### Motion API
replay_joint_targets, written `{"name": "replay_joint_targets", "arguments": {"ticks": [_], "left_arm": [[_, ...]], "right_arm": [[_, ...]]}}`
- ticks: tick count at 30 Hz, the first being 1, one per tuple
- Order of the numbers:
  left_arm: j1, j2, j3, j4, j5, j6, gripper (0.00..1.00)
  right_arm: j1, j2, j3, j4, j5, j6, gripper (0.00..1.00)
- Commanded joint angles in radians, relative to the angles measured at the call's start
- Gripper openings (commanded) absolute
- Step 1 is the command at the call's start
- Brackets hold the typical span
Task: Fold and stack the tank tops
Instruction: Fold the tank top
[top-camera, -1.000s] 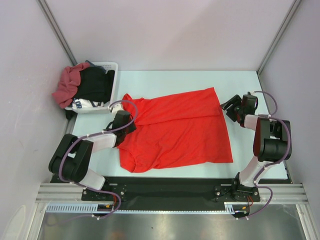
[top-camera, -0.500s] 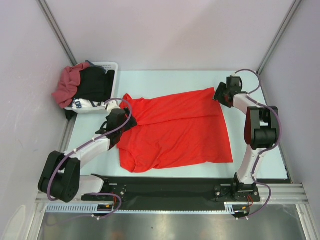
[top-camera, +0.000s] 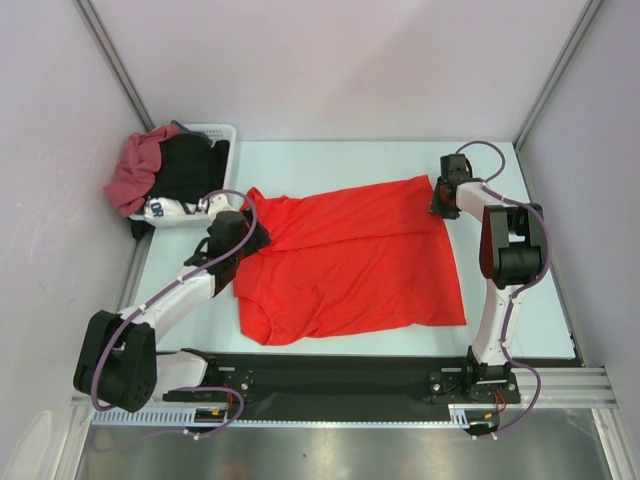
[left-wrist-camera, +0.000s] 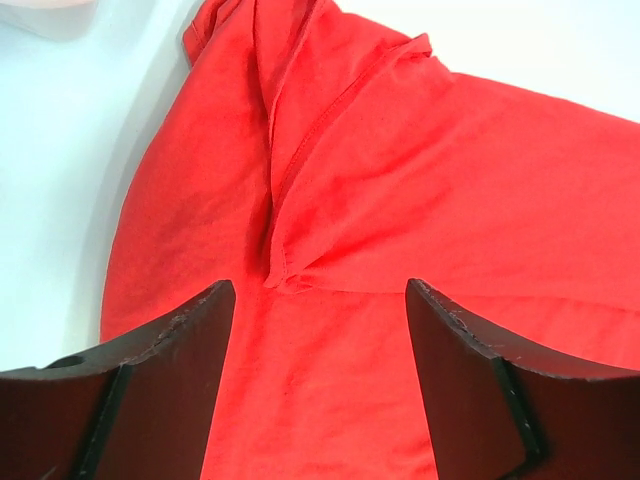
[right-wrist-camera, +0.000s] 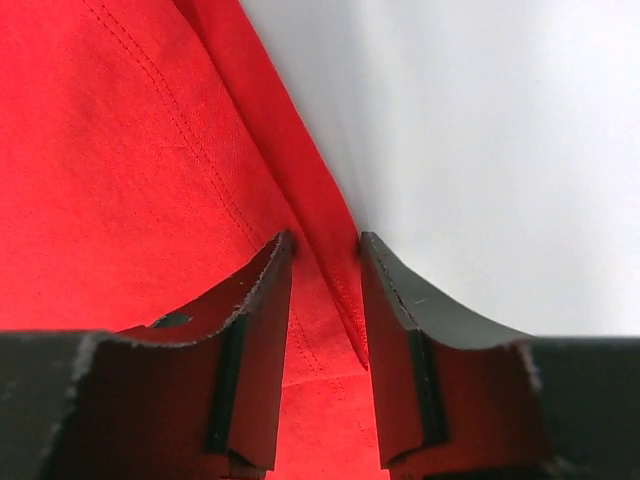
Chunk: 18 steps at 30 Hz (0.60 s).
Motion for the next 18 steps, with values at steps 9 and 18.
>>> {"name": "replay_joint_targets", "arguments": {"ticks": [9,18], "left_arm": [[0.070,0.002,0.075,0.000,0.073,0.029,0.74],[0.118,0.043,0.125,0.000,0.122,0.100,0.75]], "right_arm": [[0.062,0.014,0.009,-0.142,0.058,-0.085,0.47],[0.032,0.025,0.001,-0.162,0.053,-0.076,0.02]]}}
